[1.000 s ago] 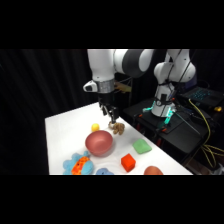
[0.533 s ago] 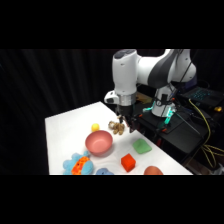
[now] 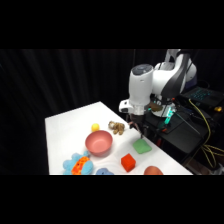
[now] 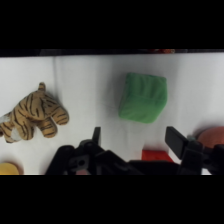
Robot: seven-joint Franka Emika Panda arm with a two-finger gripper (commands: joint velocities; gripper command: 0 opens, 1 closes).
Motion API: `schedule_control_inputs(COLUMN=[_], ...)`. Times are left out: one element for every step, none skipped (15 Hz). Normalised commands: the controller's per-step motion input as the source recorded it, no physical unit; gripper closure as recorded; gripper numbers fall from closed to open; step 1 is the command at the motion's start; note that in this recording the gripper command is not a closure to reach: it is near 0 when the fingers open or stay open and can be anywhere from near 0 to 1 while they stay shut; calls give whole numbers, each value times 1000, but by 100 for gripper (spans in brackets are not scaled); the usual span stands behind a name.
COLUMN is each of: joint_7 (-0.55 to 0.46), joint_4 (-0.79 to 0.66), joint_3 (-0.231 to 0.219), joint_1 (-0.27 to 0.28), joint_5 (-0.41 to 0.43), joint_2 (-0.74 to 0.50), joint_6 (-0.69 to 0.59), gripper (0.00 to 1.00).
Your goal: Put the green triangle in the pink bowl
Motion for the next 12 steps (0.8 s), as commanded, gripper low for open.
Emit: schedule_control_inputs(joint_7=[-122, -149, -185, -221, -237, -266, -267, -264, -243, -235, -230, -196], joint_4=[-61, -22, 40, 114, 183, 226, 281, 311, 326, 322, 285, 238], joint_3=[1, 7, 21, 35, 65, 106, 136, 148, 137, 130, 118, 81], joint_1=[16, 25, 32, 31, 33, 18, 13, 2, 4, -5, -19, -4], joint_5=[139, 174, 220, 263, 302, 344, 347, 327, 290, 276, 263, 229], joint_2=[378, 434, 509, 535, 549, 512, 493, 449, 413, 364, 296, 225], joint_6=[504, 518, 524, 466, 412, 333, 258, 185, 131, 83, 55, 37], gripper=[0, 0, 0, 0, 0, 0, 0, 0, 0, 0, 0, 0])
